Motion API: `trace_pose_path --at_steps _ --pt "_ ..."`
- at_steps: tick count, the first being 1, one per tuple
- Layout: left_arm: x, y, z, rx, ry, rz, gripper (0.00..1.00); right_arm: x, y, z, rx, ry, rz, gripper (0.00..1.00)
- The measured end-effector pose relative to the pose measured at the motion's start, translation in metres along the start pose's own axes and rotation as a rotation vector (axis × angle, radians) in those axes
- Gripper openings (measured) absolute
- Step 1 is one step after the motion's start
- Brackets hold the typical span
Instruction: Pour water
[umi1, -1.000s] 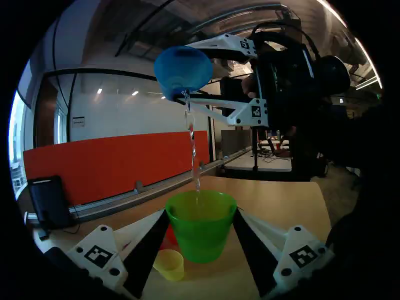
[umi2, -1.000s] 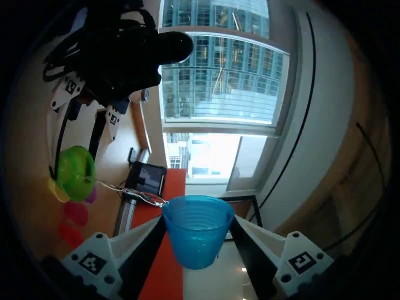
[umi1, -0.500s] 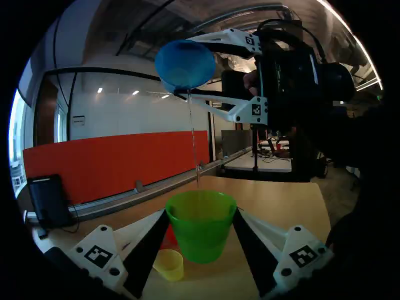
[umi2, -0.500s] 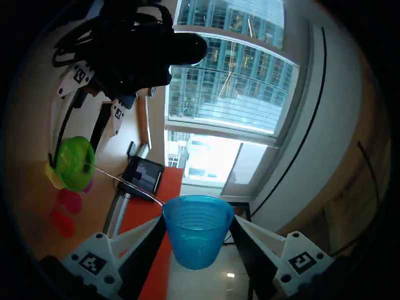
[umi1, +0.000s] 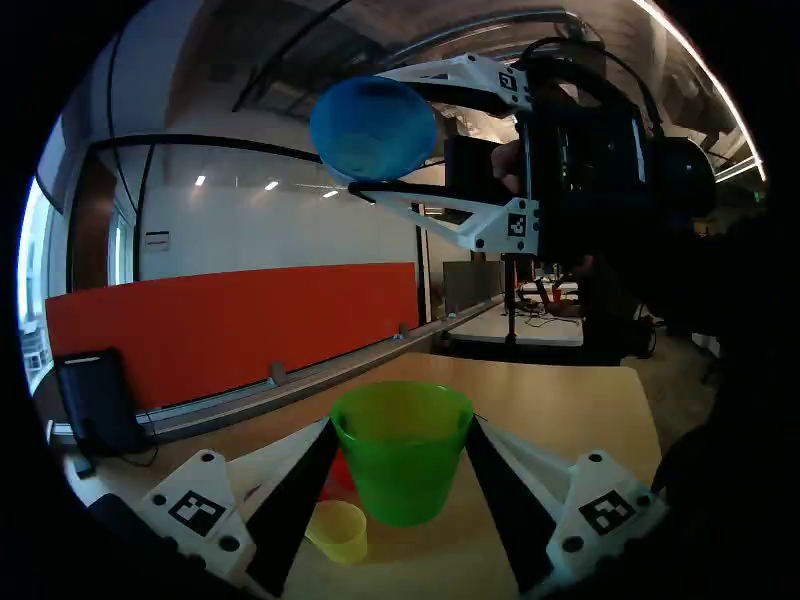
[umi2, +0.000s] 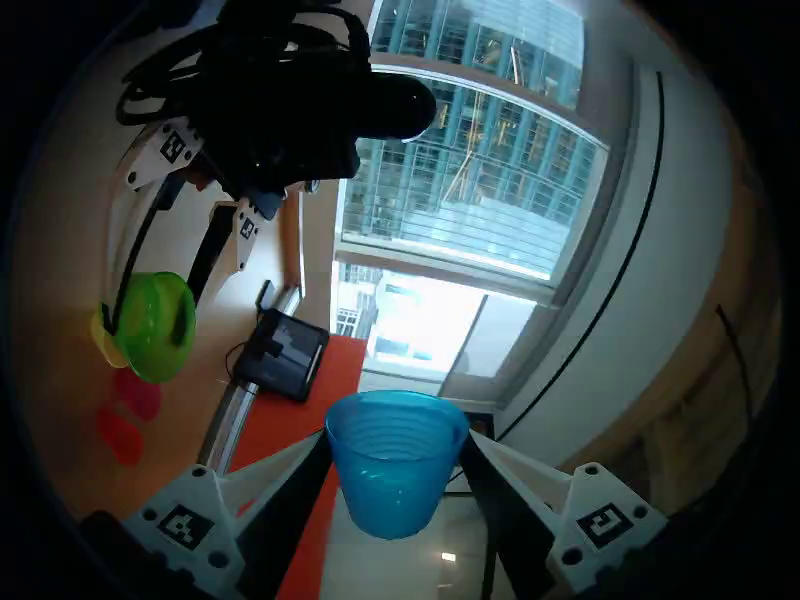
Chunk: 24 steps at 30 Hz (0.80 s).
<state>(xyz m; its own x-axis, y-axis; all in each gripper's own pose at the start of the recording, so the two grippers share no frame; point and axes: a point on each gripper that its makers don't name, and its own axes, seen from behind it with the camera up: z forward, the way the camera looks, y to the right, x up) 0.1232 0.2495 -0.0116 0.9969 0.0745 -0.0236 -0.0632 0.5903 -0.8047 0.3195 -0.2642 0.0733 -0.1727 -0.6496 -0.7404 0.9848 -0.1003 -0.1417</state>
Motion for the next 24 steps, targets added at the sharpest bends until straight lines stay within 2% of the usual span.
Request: trace_pose_path --at_steps 5,11,14,24 --pt "0.002 -0.001 -0.001 0.002 0.002 0.002 0.87 -0.004 0.001 -0.002 -0.007 -0.005 0.056 0.90" --pt "0.005 -0.001 -0.001 0.007 0.005 0.005 0.87 -0.011 -0.002 -0.005 -0.003 -0.012 0.190 0.90" --pt "0.005 -0.002 -0.001 0.009 0.007 0.006 0.87 -0.014 -0.004 -0.007 0.001 -0.016 0.284 0.90" --pt "0.007 -0.004 -0.003 0.014 0.008 0.010 0.87 -0.017 -0.024 -0.013 0.040 -0.031 0.651 0.90"
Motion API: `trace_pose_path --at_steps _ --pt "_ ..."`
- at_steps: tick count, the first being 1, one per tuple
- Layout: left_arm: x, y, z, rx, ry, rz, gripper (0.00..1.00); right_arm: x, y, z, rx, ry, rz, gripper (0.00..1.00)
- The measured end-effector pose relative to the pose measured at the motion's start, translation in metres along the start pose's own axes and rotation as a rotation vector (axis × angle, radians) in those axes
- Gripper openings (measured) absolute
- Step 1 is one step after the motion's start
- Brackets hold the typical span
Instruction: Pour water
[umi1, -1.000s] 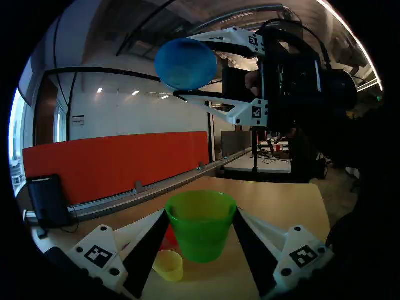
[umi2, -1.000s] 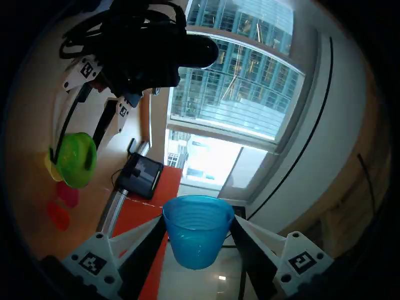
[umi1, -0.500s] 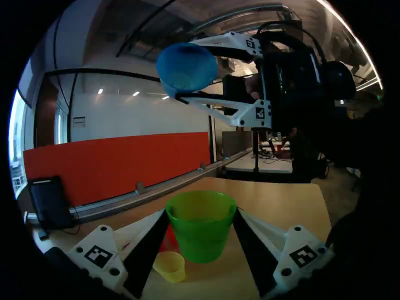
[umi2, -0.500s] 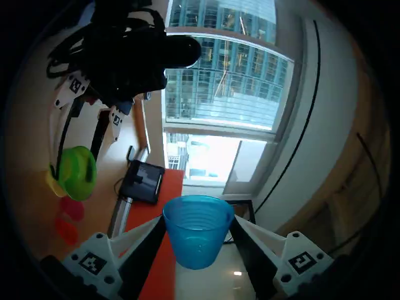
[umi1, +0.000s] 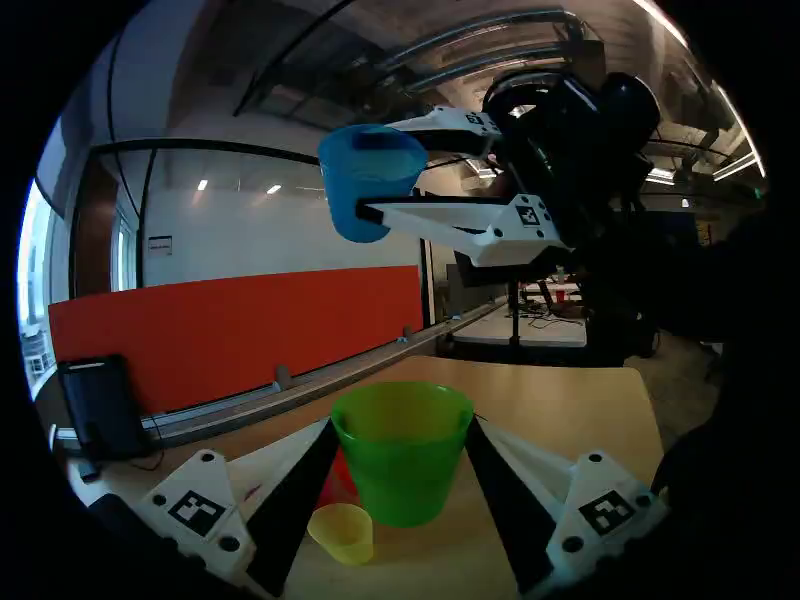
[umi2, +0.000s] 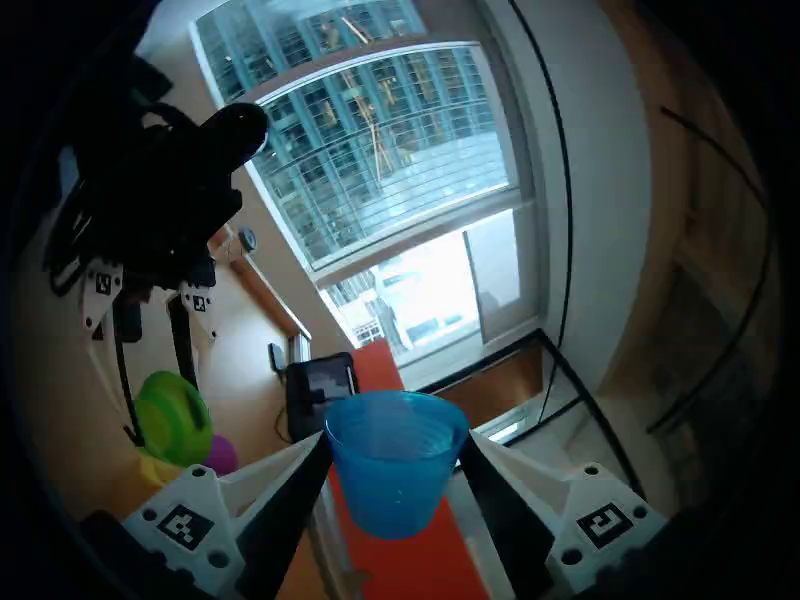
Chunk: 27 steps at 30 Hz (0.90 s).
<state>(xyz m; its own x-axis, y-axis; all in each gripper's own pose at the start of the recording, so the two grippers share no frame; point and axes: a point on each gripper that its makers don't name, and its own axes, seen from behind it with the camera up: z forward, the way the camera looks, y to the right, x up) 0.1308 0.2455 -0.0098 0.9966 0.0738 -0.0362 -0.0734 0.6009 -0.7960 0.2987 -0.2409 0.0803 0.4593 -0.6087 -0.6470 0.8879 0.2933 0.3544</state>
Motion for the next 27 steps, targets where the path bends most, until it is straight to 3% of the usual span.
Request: trace_pose_path --at_steps 5,15,18,24,27 --pt "0.002 0.000 0.000 0.003 0.001 0.005 0.87 -0.002 -0.010 -0.003 0.009 -0.012 0.195 0.90" --pt "0.003 -0.004 -0.001 0.013 0.001 0.008 0.87 0.007 -0.023 -0.007 0.051 -0.020 0.666 0.90" --pt "0.004 -0.005 -0.002 0.014 0.002 0.010 0.87 0.013 -0.027 -0.009 0.071 -0.007 0.782 0.90" --pt "0.004 -0.008 -0.003 0.019 0.001 0.013 0.87 0.020 -0.027 -0.012 0.086 0.023 0.933 0.90" --pt "0.004 -0.009 -0.004 0.023 0.000 0.014 0.87 0.018 -0.026 -0.015 0.083 0.029 0.955 0.91"
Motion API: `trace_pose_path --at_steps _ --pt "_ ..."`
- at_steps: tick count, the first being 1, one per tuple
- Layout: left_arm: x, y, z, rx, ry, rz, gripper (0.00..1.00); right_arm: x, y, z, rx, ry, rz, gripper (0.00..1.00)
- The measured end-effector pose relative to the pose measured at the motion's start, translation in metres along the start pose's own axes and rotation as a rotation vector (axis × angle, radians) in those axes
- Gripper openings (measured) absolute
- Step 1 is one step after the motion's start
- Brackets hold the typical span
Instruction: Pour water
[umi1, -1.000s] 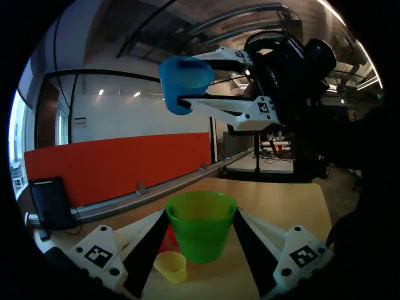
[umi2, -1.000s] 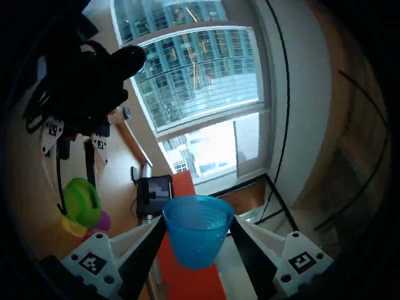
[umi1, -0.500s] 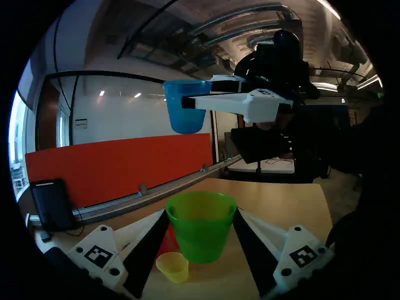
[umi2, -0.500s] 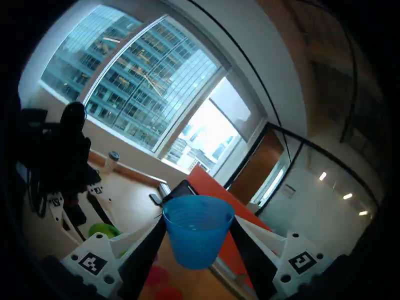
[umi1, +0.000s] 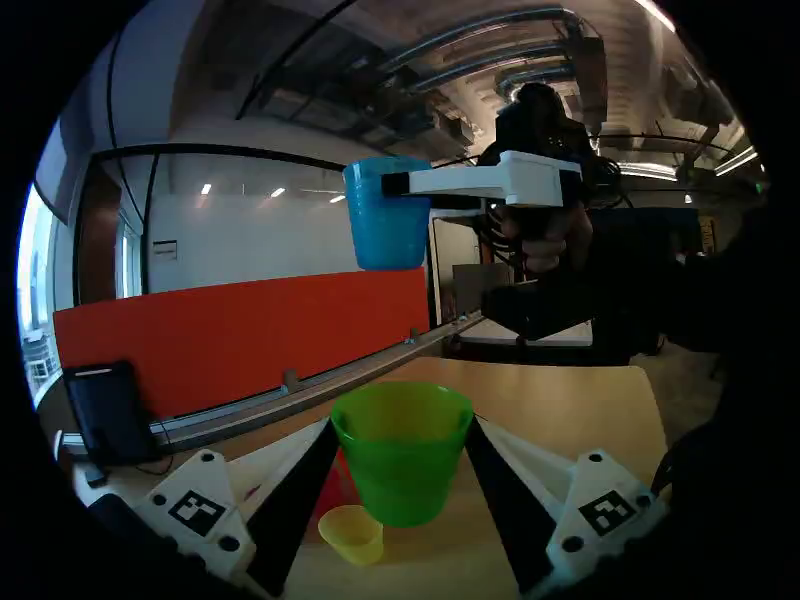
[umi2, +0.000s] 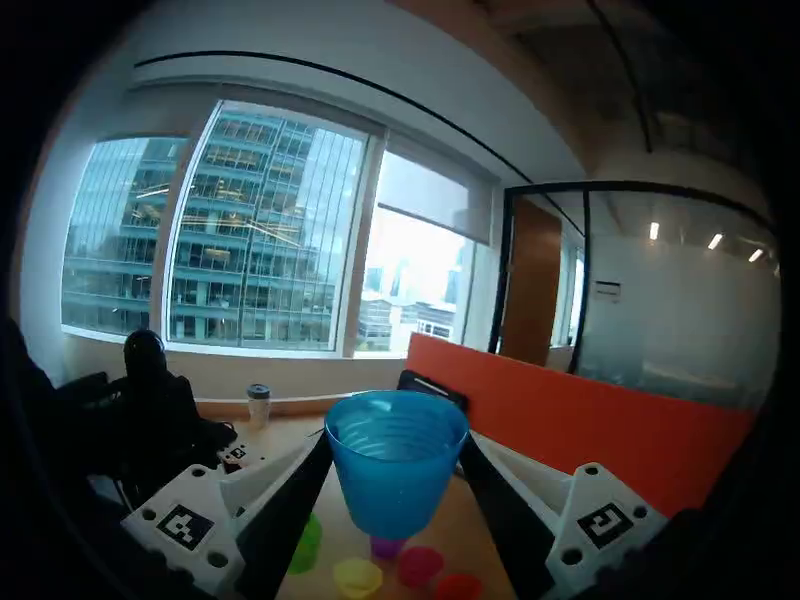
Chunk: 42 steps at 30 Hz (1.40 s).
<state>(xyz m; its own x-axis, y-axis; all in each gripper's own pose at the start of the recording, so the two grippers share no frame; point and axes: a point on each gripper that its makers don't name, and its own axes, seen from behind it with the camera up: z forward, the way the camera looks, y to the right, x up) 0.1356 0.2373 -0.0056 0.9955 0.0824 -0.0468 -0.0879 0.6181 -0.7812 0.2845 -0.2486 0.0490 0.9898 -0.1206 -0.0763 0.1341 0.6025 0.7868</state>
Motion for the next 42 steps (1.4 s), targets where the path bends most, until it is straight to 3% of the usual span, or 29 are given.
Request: trace_pose_path --at_steps 12,30,42 --pt "-0.004 -0.013 -0.010 0.031 -0.015 -0.002 0.87 -0.020 0.015 -0.022 -0.040 -0.017 -0.004 0.91" --pt "-0.022 -0.046 -0.034 0.109 -0.080 0.003 0.87 -0.069 0.042 -0.071 -0.123 -0.065 0.043 0.91" --pt "-0.052 -0.052 -0.039 0.120 -0.161 -0.010 0.87 -0.099 0.039 -0.079 -0.115 -0.086 0.078 0.92"
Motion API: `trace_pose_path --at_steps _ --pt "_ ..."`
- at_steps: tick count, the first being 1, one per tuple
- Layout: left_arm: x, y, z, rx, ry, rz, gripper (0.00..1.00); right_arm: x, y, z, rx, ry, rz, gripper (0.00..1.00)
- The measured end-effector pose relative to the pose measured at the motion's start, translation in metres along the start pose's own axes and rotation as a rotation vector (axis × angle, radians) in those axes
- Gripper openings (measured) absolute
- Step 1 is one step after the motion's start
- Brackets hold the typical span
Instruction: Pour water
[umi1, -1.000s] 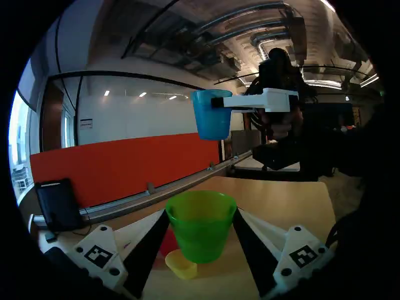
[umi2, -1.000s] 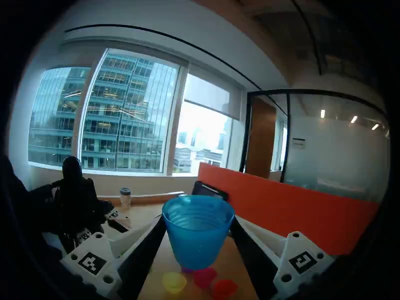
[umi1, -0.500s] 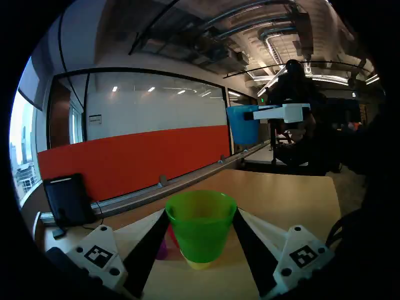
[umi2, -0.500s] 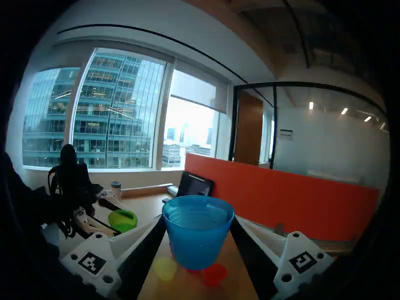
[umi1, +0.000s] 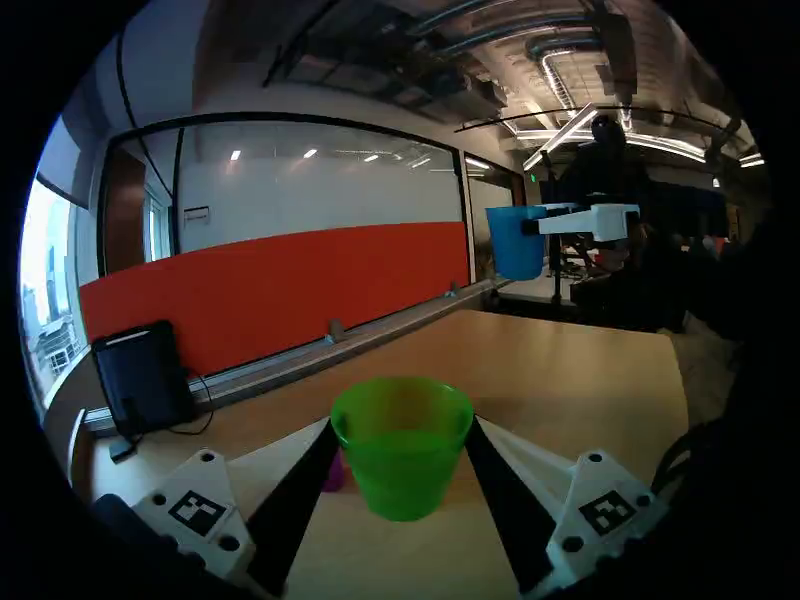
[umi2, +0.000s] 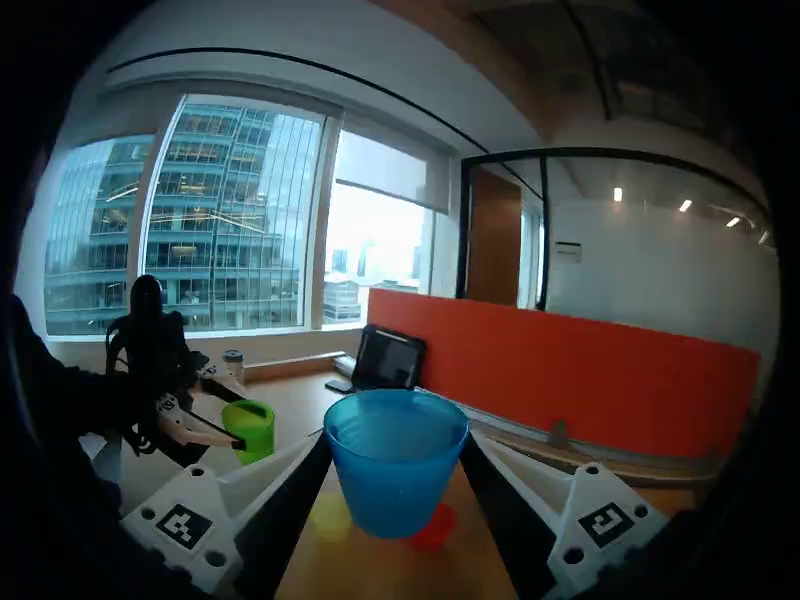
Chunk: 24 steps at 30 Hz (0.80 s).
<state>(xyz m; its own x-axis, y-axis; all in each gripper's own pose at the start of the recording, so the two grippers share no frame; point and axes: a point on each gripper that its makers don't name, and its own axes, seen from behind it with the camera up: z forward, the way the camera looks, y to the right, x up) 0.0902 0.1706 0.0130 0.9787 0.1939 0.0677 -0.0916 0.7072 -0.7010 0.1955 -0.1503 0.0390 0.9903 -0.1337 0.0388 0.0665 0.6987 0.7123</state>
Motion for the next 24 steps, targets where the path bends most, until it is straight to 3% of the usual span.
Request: trace_pose_path --at_steps 24 --pt "-0.071 -0.001 0.003 -0.028 -0.216 -0.003 0.87 -0.120 -0.015 0.002 0.093 -0.284 -0.019 0.92"
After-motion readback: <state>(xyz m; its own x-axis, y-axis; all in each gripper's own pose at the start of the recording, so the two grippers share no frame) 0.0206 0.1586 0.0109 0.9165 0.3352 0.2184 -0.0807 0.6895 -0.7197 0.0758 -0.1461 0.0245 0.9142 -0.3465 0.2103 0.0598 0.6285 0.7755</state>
